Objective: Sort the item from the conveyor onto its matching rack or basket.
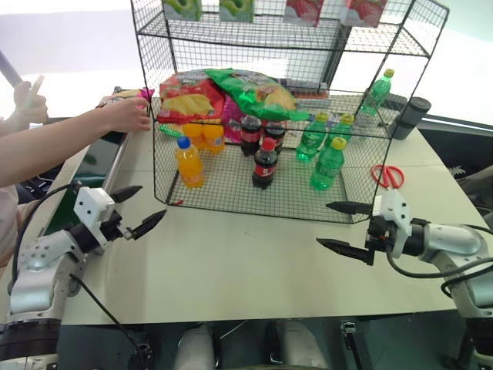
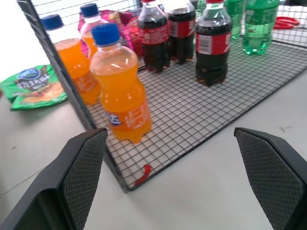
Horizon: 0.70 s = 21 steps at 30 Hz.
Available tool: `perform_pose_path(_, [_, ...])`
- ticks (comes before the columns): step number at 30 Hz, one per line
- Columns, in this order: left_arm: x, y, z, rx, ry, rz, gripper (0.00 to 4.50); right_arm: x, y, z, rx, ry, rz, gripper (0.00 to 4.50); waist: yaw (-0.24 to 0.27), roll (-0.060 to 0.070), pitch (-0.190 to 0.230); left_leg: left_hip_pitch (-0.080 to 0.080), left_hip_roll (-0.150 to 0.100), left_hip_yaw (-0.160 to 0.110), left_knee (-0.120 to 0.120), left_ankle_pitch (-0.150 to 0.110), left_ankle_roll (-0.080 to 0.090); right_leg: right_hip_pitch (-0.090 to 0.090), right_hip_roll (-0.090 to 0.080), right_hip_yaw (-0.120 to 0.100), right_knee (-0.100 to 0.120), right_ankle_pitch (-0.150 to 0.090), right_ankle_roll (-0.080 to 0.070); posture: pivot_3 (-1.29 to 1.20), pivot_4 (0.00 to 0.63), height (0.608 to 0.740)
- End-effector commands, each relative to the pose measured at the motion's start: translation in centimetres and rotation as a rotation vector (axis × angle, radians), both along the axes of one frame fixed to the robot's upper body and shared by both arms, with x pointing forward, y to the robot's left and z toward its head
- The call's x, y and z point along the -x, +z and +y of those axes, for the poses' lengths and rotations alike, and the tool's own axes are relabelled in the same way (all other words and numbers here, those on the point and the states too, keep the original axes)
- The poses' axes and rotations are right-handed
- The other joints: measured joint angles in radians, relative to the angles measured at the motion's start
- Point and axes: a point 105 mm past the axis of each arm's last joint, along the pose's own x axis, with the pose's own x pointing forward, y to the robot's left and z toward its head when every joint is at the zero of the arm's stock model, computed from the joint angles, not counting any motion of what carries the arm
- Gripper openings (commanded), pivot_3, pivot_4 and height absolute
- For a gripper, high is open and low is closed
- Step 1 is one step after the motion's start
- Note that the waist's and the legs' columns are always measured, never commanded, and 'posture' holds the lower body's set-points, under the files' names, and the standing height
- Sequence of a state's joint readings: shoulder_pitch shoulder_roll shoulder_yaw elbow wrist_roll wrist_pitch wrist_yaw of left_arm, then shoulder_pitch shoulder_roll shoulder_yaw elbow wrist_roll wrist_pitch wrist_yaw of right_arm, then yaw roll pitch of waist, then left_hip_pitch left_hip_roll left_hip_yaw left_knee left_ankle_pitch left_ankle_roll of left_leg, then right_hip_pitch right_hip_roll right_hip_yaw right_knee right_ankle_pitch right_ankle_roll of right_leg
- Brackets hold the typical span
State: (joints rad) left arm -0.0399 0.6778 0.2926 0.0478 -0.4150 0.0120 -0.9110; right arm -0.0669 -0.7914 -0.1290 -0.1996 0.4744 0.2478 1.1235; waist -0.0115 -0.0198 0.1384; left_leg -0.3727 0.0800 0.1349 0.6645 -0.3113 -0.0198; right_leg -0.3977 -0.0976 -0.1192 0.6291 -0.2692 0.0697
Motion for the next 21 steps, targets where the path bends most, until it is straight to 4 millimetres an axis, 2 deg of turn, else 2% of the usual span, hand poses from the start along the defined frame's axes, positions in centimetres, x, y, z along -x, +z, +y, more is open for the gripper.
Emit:
perform_pose_path(1, [0.5, 1.1, 0.5, -0.038, 0.013, -0.046, 4.5, -0.2, 0.8, 0.5, -0.011, 0.025, -0.041, 4.45, -0.001, 0.0, 0.0, 0.0, 0.0, 0.0, 0.0, 0.0, 0.0, 0.0, 0.0, 0.0, 0.0, 0.0, 0.0, 0.0, 0.15, 0.726])
perform_pose_path(6, [1.4, 1.4, 1.3, -0.08, 0.031, -0.058, 4.5, -0.6, 1.2, 2.1, -0.074, 0.054, -0.038, 4.45, -0.002, 0.0, 0.0, 0.0, 0.002, 0.0, 0.0, 0.0, 0.0, 0.0, 0.0, 0.0, 0.0, 0.0, 0.0, 0.0, 0.15, 0.726])
perform_pose_path(8, [1.8, 1.6, 1.7, -0.111, 0.043, -0.071, 4.5, -0.9, 1.5, 3.5, -0.132, 0.065, -0.041, 4.45, -0.003, 0.0, 0.0, 0.0, 0.002, 0.0, 0.0, 0.0, 0.0, 0.0, 0.0, 0.0, 0.0, 0.0, 0.0, 0.0, 0.15, 0.726])
perform_pose_path(13, [3.0, 1.8, 3.6, -0.246, 0.122, -0.114, 4.5, -2.0, 1.9, 6.9, -0.215, 0.106, -0.068, 4.45, -0.006, 0.001, 0.0, 0.0, 0.002, 0.0, 0.0, 0.0, 0.0, -0.002, 0.0, 0.0, 0.001, 0.0, 0.0, 0.0, 0.15, 0.726])
perform_pose_path(17, [4.5, 2.5, 5.2, -0.361, 0.17, -0.163, 4.5, -1.5, 1.9, 9.7, -0.262, 0.211, -0.029, 4.45, -0.002, 0.0, 0.0, -0.001, 0.002, 0.001, 0.0, 0.0, 0.0, -0.003, 0.0, 0.0, 0.001, 0.0, 0.0, 0.0, 0.15, 0.726])
perform_pose_path(21, [5.5, 2.8, 7.2, -0.497, 0.263, -0.204, 4.5, -1.4, 1.7, 11.0, -0.245, 0.282, -0.024, 4.45, -0.002, 0.0, 0.0, -0.001, 0.002, 0.001, 0.0, 0.0, 0.001, -0.007, -0.001, 0.0, 0.0, 0.0, 0.0, 0.0, 0.15, 0.726])
